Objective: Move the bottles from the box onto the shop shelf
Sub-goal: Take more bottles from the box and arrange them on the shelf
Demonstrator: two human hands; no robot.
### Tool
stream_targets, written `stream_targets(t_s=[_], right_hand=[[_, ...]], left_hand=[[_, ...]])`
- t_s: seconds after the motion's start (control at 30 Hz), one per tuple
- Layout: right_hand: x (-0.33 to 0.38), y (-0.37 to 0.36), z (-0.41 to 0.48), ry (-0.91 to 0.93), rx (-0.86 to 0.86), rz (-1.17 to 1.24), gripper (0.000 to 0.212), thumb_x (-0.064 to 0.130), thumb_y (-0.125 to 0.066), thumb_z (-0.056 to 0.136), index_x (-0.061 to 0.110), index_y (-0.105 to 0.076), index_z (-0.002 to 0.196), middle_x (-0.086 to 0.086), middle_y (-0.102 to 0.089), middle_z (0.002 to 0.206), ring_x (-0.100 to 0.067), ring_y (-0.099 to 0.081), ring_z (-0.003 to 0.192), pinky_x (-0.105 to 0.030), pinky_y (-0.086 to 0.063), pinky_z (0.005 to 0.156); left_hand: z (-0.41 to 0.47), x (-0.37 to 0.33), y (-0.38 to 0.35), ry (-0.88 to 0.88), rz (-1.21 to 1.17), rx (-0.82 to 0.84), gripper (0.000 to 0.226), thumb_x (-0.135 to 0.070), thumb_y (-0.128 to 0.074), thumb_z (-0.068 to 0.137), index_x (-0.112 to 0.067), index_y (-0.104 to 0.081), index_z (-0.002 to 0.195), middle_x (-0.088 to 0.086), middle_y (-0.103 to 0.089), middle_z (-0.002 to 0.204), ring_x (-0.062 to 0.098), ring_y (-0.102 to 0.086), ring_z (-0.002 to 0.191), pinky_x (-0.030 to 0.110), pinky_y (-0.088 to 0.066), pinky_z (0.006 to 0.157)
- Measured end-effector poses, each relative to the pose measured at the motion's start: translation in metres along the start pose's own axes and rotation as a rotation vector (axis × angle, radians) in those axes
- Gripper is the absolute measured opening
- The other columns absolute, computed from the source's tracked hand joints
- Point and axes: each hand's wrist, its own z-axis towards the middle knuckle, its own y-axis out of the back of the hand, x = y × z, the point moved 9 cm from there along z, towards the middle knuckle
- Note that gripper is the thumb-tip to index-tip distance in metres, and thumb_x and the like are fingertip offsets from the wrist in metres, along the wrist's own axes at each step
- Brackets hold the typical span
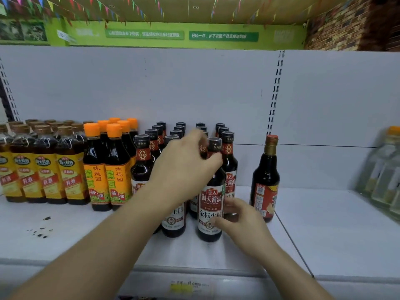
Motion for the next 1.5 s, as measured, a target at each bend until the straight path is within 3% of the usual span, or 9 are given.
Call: stream_targets(t_s=[0.1,0.37,0.67,0.87,0.97,1.2,1.3,1.4,1.5], right_hand=[[0.001,-0.001,-0.002,0.024,-0.006,0.021,0.05,0.032,-0.084,0.082,0.035,-0.067,0.128,0.022,-0.074,0.11,0.005,-0.069,0.1,-0.03,-0.059,0.094],[0.002,-0.012,0.009,0.041,-0.009,-0.013,0.052,0.039,-0.082,0.084,0.036,-0.064,0.133,0.02,-0.072,0.114,0.008,-0.067,0.1,-0.02,-0.055,0.089],[0.002,-0.022,0.013,0.046,0.001,-0.007,0.049,0.037,-0.081,0.085,0.035,-0.065,0.131,0.019,-0.073,0.115,0.01,-0.066,0.096,-0.017,-0.053,0.085],[0.004,-0.031,0.014,0.036,0.036,0.046,0.053,0.035,-0.082,0.084,0.034,-0.063,0.134,0.019,-0.073,0.116,0.004,-0.069,0.102,-0.03,-0.058,0.096],[0.006,-0.03,0.01,0.025,0.037,0.044,0.054,0.038,-0.083,0.084,0.031,-0.063,0.133,0.018,-0.072,0.117,0.005,-0.067,0.103,-0.021,-0.056,0.092],[-0.008,0.06,0.002,-0.066,-0.207,-0.052,0.015,0.04,-0.082,0.083,0.028,-0.077,0.09,0.014,-0.075,0.084,0.003,-0.069,0.079,-0.02,-0.054,0.074],[-0.02,0.116,0.001,-0.106,-0.366,-0.046,0.015,0.033,-0.083,0.083,0.022,-0.074,0.078,0.006,-0.074,0.073,-0.008,-0.07,0.072,-0.023,-0.051,0.064],[-0.042,0.16,0.011,-0.162,-0.446,0.008,0.03,0.036,-0.089,0.075,0.019,-0.067,0.088,0.003,-0.073,0.086,-0.016,-0.069,0.082,-0.036,-0.058,0.073],[-0.06,0.167,0.034,-0.207,-0.254,0.085,0.058,0.034,-0.093,0.071,0.025,-0.063,0.12,0.01,-0.068,0.118,-0.012,-0.066,0.108,-0.041,-0.056,0.093]], left_hand=[[-0.043,0.037,-0.008,0.107,-0.105,0.008,0.017,-0.048,-0.069,0.086,-0.033,-0.062,0.087,-0.007,-0.059,0.061,0.003,-0.056,0.056,0.029,-0.045,0.053],[-0.096,0.113,-0.043,0.344,-0.194,0.07,0.021,-0.04,-0.074,0.085,-0.027,-0.065,0.072,-0.013,-0.059,0.058,0.006,-0.053,0.054,0.031,-0.044,0.055],[-0.108,0.136,-0.057,0.441,-0.237,0.084,0.013,-0.036,-0.073,0.082,-0.028,-0.066,0.074,-0.017,-0.059,0.059,0.008,-0.056,0.061,0.031,-0.046,0.059],[-0.108,0.127,-0.064,0.436,-0.233,0.109,0.014,-0.038,-0.074,0.083,-0.029,-0.066,0.076,-0.009,-0.057,0.06,0.01,-0.057,0.062,0.031,-0.046,0.057],[-0.108,0.122,-0.067,0.434,-0.246,0.118,0.015,-0.038,-0.075,0.083,-0.029,-0.066,0.077,-0.011,-0.055,0.056,0.011,-0.056,0.06,0.031,-0.045,0.056],[-0.11,0.107,-0.075,0.419,-0.284,0.166,0.013,-0.031,-0.076,0.086,-0.029,-0.068,0.076,-0.01,-0.053,0.052,0.01,-0.05,0.055,0.031,-0.04,0.056],[-0.11,0.097,-0.08,0.41,-0.296,0.179,0.012,-0.029,-0.076,0.086,-0.027,-0.069,0.076,-0.009,-0.052,0.052,0.007,-0.047,0.052,0.03,-0.04,0.057],[-0.109,0.087,-0.088,0.405,-0.315,0.182,0.014,-0.028,-0.078,0.084,-0.025,-0.07,0.073,-0.005,-0.052,0.053,0.006,-0.048,0.051,0.031,-0.04,0.057],[-0.108,0.077,-0.097,0.402,-0.335,0.2,0.013,-0.029,-0.079,0.084,-0.025,-0.07,0.075,-0.003,-0.052,0.055,0.005,-0.05,0.052,0.031,-0.04,0.059]])
